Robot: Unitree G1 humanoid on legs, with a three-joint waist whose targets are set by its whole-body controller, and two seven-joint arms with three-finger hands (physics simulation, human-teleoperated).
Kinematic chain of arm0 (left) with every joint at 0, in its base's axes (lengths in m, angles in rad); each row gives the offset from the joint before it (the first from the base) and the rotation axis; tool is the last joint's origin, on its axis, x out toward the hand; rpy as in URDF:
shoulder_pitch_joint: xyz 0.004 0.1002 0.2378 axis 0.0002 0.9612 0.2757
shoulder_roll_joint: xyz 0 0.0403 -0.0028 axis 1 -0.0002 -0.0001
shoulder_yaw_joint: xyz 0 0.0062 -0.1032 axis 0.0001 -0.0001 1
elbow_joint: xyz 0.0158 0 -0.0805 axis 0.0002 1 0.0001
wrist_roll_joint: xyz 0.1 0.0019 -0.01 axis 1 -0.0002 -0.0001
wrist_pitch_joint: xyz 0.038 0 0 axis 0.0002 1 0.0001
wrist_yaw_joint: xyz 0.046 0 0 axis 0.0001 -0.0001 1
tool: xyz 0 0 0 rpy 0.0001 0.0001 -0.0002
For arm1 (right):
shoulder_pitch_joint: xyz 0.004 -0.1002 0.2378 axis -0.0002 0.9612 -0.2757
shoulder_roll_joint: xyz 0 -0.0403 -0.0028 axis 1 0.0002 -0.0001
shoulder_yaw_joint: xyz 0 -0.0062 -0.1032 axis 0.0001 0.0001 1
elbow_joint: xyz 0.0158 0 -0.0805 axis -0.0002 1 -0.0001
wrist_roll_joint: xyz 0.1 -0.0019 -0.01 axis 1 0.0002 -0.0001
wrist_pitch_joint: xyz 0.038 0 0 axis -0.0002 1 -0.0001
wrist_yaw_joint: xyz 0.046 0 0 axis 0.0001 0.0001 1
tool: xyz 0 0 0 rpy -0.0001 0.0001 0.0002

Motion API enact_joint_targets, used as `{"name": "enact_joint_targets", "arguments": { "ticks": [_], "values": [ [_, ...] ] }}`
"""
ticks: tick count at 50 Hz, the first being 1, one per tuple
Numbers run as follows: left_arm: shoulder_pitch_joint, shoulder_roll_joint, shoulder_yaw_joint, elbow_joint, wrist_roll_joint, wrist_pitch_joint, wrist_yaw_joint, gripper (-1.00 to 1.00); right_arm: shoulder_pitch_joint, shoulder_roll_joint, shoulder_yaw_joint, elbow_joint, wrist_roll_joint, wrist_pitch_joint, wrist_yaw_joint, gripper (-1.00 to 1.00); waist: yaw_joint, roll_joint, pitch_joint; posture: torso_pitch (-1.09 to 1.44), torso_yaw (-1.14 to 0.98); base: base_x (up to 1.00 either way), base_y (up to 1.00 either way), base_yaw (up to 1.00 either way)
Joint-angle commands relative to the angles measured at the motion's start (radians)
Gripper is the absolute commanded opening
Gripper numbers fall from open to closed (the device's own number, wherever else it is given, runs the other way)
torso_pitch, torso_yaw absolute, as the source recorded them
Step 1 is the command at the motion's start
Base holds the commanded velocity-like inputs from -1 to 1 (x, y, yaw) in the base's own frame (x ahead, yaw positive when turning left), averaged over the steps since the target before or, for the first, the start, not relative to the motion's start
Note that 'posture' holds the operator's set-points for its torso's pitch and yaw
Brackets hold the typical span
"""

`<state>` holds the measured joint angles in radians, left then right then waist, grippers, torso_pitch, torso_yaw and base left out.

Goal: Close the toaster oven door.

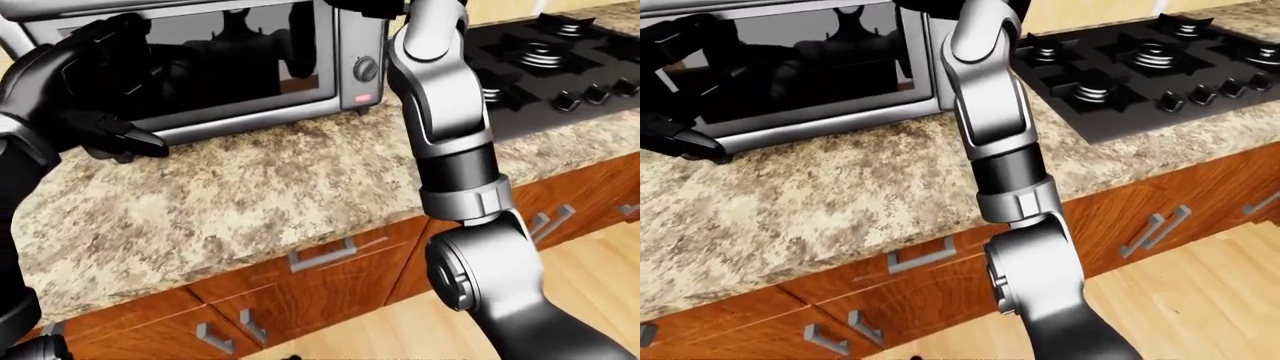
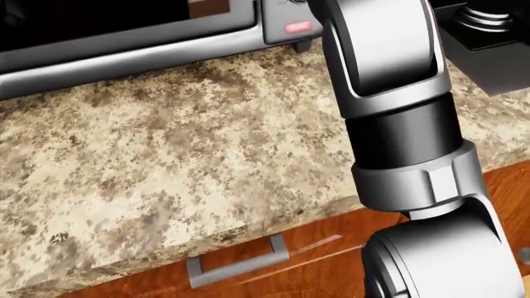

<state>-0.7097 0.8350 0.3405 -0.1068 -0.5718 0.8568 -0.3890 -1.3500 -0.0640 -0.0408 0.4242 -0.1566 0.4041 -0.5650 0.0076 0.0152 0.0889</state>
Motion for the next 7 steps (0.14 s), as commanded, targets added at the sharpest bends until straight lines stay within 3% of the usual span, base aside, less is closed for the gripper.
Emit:
{"name": "enact_joint_targets", "arguments": {
  "ticks": [1,7],
  "values": [
    [-0.073,0.040,0.085,-0.024,0.061,-0.131,0.078,1.00,-0.039,-0.009,0.000,-0.030,-0.008,-0.026,0.001,1.00,0.001,0.012,-0.040,0.00,0.00,0.00,0.00,0.00],
    [-0.107,0.043,0.074,0.013,0.073,-0.129,0.067,1.00,-0.044,-0.009,0.002,-0.025,-0.009,-0.027,0.003,1.00,-0.002,0.011,-0.041,0.00,0.00,0.00,0.00,0.00]
  ]
}}
